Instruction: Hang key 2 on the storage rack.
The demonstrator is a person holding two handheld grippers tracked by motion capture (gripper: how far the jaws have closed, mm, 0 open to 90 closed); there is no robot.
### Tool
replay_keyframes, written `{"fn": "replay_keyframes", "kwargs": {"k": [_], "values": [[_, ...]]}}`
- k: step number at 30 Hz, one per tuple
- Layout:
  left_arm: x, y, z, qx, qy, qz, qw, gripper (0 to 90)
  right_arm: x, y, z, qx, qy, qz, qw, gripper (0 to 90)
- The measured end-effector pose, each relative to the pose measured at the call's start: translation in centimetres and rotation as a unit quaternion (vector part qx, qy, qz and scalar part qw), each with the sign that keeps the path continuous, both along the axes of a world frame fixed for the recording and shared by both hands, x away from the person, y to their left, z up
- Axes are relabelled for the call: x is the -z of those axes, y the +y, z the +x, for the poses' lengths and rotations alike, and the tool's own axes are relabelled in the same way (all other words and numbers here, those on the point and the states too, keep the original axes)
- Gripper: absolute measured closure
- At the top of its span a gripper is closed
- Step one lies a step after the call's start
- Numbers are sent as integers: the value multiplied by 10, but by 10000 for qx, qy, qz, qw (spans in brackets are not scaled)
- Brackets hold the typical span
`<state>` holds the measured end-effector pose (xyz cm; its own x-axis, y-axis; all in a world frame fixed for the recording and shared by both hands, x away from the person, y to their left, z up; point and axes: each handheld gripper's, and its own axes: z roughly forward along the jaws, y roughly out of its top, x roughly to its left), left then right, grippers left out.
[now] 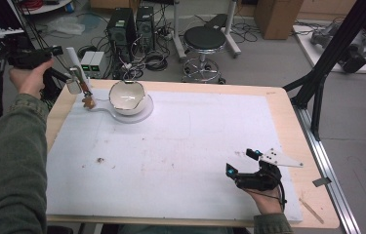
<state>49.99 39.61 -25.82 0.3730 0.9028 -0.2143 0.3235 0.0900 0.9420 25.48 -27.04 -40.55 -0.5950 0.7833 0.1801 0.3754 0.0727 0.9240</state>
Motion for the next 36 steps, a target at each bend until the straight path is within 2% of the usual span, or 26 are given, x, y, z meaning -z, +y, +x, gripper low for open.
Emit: {"fn": "replay_keyframes", "kwargs": {"k": [1, 5, 9, 11, 14, 20, 22, 25, 29, 33, 36], "values": [[1, -1, 1, 27, 44, -41, 10000, 738, 0, 0, 0, 2, 5, 4, 10000, 4], [2, -2, 1, 32, 168, 15, 9999, 738, -1, -1, -1, 17, 2, 28, 10000, 4], [6, 0, -1, -5, 244, -91, 9997, 737, -3, -2, -2, 26, -24, 44, 10000, 4], [8, 0, -1, 83, 385, -53, 9992, 737, -3, -2, -2, 29, -16, 48, 10000, 4], [9, -2, -1, 115, 446, 21, 9989, 728, -3, -2, -2, 29, -39, 40, 10000, 4], [8, -1, -5, 259, 522, -16, 9983, 717, -3, -1, -1, 14, -16, 68, 10000, 4], [6, -1, -7, 268, 465, -108, 9985, 674, -3, -1, -1, 5, -38, 51, 10000, 4], [5, 1, -10, 74, 378, -205, 9990, 562, -3, 0, -1, 2, -32, 43, 10000, 4], [6, 6, -17, -83, 292, -308, 9991, 500, -4, 0, -1, -6, -47, 51, 10000, 4], [7, 9, -24, -54, 232, -421, 9988, 491, -3, 0, 0, -6, -30, 47, 10000, 4], [5, 9, -29, -25, 240, -330, 9992, 410, -3, 0, 0, -15, -18, 64, 10000, 4]]}}
